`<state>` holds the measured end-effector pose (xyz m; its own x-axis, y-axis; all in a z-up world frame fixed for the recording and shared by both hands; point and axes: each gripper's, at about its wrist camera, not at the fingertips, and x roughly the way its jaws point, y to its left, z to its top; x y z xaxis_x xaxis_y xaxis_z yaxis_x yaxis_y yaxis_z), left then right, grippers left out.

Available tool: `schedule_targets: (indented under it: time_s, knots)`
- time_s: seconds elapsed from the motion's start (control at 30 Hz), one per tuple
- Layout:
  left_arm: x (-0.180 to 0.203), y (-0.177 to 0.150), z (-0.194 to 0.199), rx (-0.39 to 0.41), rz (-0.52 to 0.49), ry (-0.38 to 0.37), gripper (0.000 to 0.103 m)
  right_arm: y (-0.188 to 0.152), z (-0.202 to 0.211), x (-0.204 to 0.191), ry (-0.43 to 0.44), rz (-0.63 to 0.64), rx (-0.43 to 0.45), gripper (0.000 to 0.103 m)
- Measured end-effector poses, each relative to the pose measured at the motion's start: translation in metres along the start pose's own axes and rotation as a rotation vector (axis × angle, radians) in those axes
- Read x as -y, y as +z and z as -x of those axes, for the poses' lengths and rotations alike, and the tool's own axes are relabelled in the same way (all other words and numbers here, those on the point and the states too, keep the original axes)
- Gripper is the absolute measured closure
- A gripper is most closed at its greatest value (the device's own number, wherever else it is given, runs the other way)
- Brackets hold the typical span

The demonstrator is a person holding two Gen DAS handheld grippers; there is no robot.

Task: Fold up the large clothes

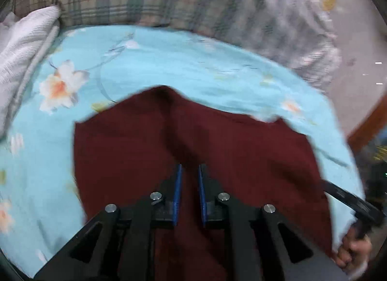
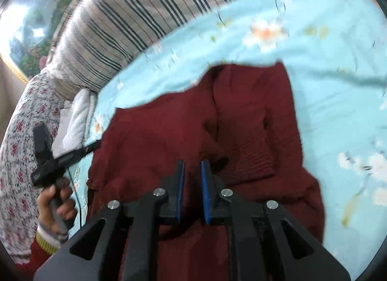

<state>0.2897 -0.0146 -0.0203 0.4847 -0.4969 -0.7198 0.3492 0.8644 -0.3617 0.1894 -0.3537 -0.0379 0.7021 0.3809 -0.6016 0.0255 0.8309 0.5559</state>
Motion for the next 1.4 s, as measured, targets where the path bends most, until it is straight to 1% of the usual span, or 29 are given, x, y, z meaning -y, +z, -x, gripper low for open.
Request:
schedule_targets:
  time_s: [0.1, 0.13, 0.17, 0.2, 0.23, 0.27, 0.3, 0.33, 0.37, 0.4, 0.43, 0.5, 0.53, 0.57, 0.6, 0.63, 0.67, 0.7, 0.77, 0.83, 0.9, 1.03, 1.1, 1.17, 1.2, 1.23, 1.27, 1.33, 1.4]
  knots:
    - [0.032, -0.027, 0.019, 0.010, -0.026, -0.148, 0.092, -0.008, -0.010, -0.016, 0.096, 0.034, -0.060, 0.089]
    - [0.042, -0.036, 0.020, 0.009, -0.024, -0.186, 0.092, -0.010, -0.016, -0.020, 0.103, 0.044, -0.079, 0.089]
    - [0.050, -0.046, 0.018, -0.013, -0.022, -0.222, 0.091, -0.014, -0.022, -0.025, 0.095, 0.057, -0.095, 0.089]
    - [0.059, -0.054, 0.012, -0.037, -0.036, -0.219, 0.086, -0.017, -0.029, -0.029, 0.084, 0.076, -0.112, 0.089]
    - [0.062, -0.062, 0.004, -0.059, -0.064, -0.160, 0.086, -0.021, -0.038, -0.029, 0.055, 0.089, -0.139, 0.089]
    - [0.063, -0.068, -0.005, -0.078, -0.088, -0.067, 0.087, -0.024, -0.046, -0.026, 0.006, 0.090, -0.162, 0.089]
    - [0.058, -0.073, -0.014, -0.097, -0.097, -0.003, 0.090, -0.026, -0.051, -0.021, -0.038, 0.079, -0.174, 0.089]
    - [0.050, -0.076, -0.021, -0.116, -0.090, 0.034, 0.093, -0.028, -0.055, -0.015, -0.073, 0.062, -0.182, 0.089]
    - [0.040, -0.078, -0.025, -0.131, -0.055, 0.026, 0.094, -0.030, -0.059, -0.006, -0.086, 0.036, -0.191, 0.089]
    - [0.030, -0.079, -0.024, -0.140, -0.003, -0.012, 0.095, -0.032, -0.058, 0.000, -0.063, 0.003, -0.195, 0.089]
    - [0.024, -0.079, -0.018, -0.136, 0.033, -0.044, 0.096, -0.033, -0.054, 0.003, -0.041, -0.016, -0.191, 0.089]
    - [0.022, -0.081, -0.002, -0.100, 0.050, -0.056, 0.094, -0.036, -0.036, -0.002, -0.017, -0.004, -0.160, 0.089]
    - [0.021, -0.082, 0.009, -0.079, 0.054, -0.052, 0.083, -0.038, -0.023, -0.006, 0.003, 0.013, -0.140, 0.087]
    - [0.020, -0.083, 0.019, -0.059, 0.063, -0.043, 0.073, -0.040, -0.015, -0.008, 0.014, 0.021, -0.130, 0.082]
    - [0.017, -0.087, 0.032, -0.036, 0.076, -0.032, 0.057, -0.044, -0.002, -0.010, 0.025, 0.030, -0.114, 0.078]
    - [0.013, -0.093, 0.047, 0.000, 0.093, -0.021, 0.050, -0.046, 0.007, -0.012, 0.027, 0.033, -0.100, 0.068]
    - [0.006, -0.099, 0.059, 0.020, 0.109, -0.013, 0.049, -0.050, 0.019, -0.010, 0.026, 0.035, -0.083, 0.060]
    - [0.002, -0.104, 0.068, 0.028, 0.119, -0.007, 0.049, -0.055, 0.030, -0.008, 0.022, 0.035, -0.066, 0.058]
    - [-0.013, -0.120, 0.088, 0.044, 0.151, 0.013, 0.047, -0.067, 0.051, 0.002, 0.006, 0.024, -0.051, 0.057]
    - [-0.030, -0.136, 0.109, 0.050, 0.178, 0.043, 0.040, -0.080, 0.069, 0.015, -0.016, 0.003, -0.045, 0.057]
    - [-0.046, -0.158, 0.128, 0.054, 0.202, 0.066, 0.039, -0.091, 0.082, 0.028, -0.042, -0.022, -0.036, 0.057]
    - [-0.073, -0.194, 0.148, 0.043, 0.250, 0.082, 0.037, -0.115, 0.108, 0.051, -0.086, -0.079, -0.019, 0.057]
    - [-0.078, -0.205, 0.146, 0.024, 0.270, 0.077, 0.036, -0.127, 0.119, 0.063, -0.094, -0.098, -0.020, 0.057]
    - [-0.084, -0.220, 0.142, -0.029, 0.285, 0.017, 0.036, -0.138, 0.123, 0.072, -0.088, -0.112, -0.043, 0.057]
    - [-0.083, -0.228, 0.135, -0.083, 0.291, -0.070, 0.036, -0.146, 0.122, 0.077, -0.062, -0.123, -0.069, 0.057]
    - [-0.080, -0.235, 0.130, -0.110, 0.292, -0.125, 0.036, -0.154, 0.123, 0.078, -0.009, -0.125, -0.075, 0.057]
    - [-0.077, -0.239, 0.131, -0.109, 0.282, -0.136, 0.036, -0.157, 0.125, 0.077, 0.027, -0.122, -0.075, 0.057]
    - [-0.066, -0.246, 0.134, -0.107, 0.241, -0.137, 0.036, -0.171, 0.120, 0.068, 0.162, -0.119, -0.133, 0.057]
    - [-0.062, -0.251, 0.135, -0.111, 0.237, -0.178, 0.037, -0.184, 0.117, 0.061, 0.220, -0.100, -0.159, 0.057]
